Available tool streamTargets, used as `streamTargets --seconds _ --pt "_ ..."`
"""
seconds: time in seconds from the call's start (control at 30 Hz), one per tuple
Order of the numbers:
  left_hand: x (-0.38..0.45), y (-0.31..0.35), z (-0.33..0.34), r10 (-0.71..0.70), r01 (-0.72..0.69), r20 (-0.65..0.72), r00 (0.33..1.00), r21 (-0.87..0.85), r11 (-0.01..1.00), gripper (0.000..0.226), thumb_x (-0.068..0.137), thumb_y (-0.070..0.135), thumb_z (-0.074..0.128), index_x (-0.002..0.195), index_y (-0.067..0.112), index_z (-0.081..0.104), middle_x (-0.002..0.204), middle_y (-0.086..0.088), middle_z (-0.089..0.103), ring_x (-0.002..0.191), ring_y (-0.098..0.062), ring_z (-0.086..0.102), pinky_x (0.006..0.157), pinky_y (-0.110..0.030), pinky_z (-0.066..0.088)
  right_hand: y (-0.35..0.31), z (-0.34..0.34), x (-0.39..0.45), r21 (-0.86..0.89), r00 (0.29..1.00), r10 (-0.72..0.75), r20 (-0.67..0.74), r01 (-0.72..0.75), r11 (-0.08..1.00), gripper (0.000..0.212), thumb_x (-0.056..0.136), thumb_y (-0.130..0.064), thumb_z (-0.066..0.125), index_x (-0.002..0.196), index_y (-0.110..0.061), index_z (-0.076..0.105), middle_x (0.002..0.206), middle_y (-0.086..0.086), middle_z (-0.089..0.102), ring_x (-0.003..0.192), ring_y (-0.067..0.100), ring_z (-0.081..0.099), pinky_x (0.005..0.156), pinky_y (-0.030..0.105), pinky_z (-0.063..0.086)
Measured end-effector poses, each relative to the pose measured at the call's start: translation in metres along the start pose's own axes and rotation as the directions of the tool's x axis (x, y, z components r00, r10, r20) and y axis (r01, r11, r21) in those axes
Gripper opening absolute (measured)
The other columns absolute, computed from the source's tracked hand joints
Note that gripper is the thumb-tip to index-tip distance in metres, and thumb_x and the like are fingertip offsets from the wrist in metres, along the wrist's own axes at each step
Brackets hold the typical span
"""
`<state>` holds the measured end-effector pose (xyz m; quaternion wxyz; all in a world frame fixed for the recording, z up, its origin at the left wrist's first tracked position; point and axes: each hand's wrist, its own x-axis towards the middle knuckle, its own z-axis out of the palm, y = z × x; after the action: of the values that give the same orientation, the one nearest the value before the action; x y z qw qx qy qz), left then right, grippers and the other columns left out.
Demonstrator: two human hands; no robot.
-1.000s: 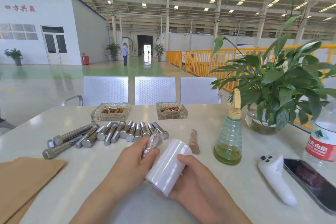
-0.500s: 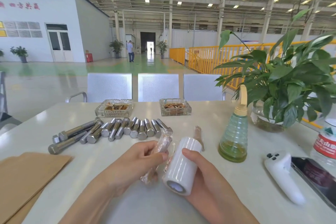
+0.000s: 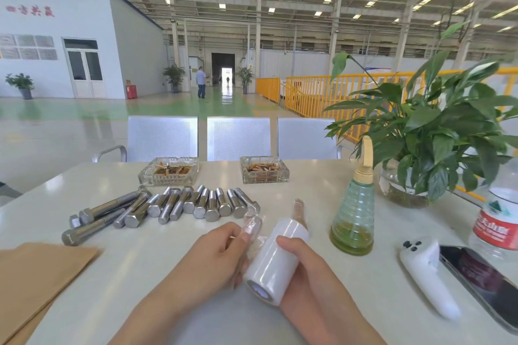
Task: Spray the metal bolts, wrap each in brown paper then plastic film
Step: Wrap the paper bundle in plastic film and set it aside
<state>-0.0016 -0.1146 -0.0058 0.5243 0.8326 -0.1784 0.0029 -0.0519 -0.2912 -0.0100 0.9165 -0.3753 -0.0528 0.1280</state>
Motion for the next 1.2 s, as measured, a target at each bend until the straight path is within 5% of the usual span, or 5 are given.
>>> streamTargets --seconds 0.17,0.6,0.8,1.07,1.2 --pt "-0.003 0.003 -0.006 0.021 -0.021 -0.085 0.996 0.001 1.000 0.024 0.100 0.033 0.062 0.085 0.015 0.064 0.070 0.004 0.073 0.053 -0.009 0.062 0.046 -0.022 0.046 0.002 -0.001 0.000 -0.064 0.999 0.041 0.018 -0.040 0.997 0.060 0.075 -0.017 0.080 0.131 0.001 0.067 0.136 0.026 0.062 0.129 0.040 0.060 0.112 0.053 0.044" --pt "-0.005 0.011 -0.012 -0.094 0.104 0.046 0.995 -0.361 0.927 0.023 0.094 0.011 0.070 0.111 -0.003 0.061 0.088 -0.016 0.071 0.072 -0.028 0.064 0.061 -0.033 0.051 0.002 0.004 0.000 -0.023 0.998 0.045 -0.032 -0.045 0.999 0.059 0.068 -0.017 0.083 0.122 0.005 0.070 0.132 0.032 0.063 0.124 0.048 0.061 0.117 0.058 0.035" --pt "-0.008 0.010 -0.009 -0.013 0.007 -0.053 0.999 -0.114 0.993 0.008 0.100 0.013 0.059 0.097 0.020 0.061 0.067 -0.005 0.065 0.052 -0.021 0.058 0.047 -0.030 0.041 0.002 0.006 -0.002 -0.093 1.000 0.013 -0.007 -0.013 0.996 0.041 0.077 -0.017 0.079 0.114 0.001 0.076 0.118 0.028 0.070 0.101 0.037 0.072 0.079 0.042 0.061" --pt "-0.006 0.011 -0.025 -0.049 0.099 0.143 0.988 -0.360 0.928 0.021 0.096 0.025 0.071 0.109 0.009 0.072 0.088 -0.024 0.066 0.078 -0.028 0.063 0.075 -0.038 0.048 -0.005 -0.001 -0.005 -0.076 1.000 0.000 0.006 0.000 0.997 0.032 0.076 -0.019 0.075 0.103 -0.003 0.081 0.104 0.021 0.073 0.093 0.033 0.074 0.075 0.041 0.061" --pt "-0.005 0.007 -0.026 -0.059 0.081 0.073 0.996 -0.337 0.938 0.043 0.073 0.031 0.086 0.106 0.006 0.073 0.095 -0.024 0.064 0.084 -0.031 0.053 0.075 -0.045 0.044 0.000 0.003 -0.002 -0.121 0.999 0.045 -0.017 -0.046 0.992 0.053 0.070 -0.019 0.077 0.120 -0.002 0.075 0.129 0.025 0.067 0.126 0.042 0.061 0.114 0.057 0.041"
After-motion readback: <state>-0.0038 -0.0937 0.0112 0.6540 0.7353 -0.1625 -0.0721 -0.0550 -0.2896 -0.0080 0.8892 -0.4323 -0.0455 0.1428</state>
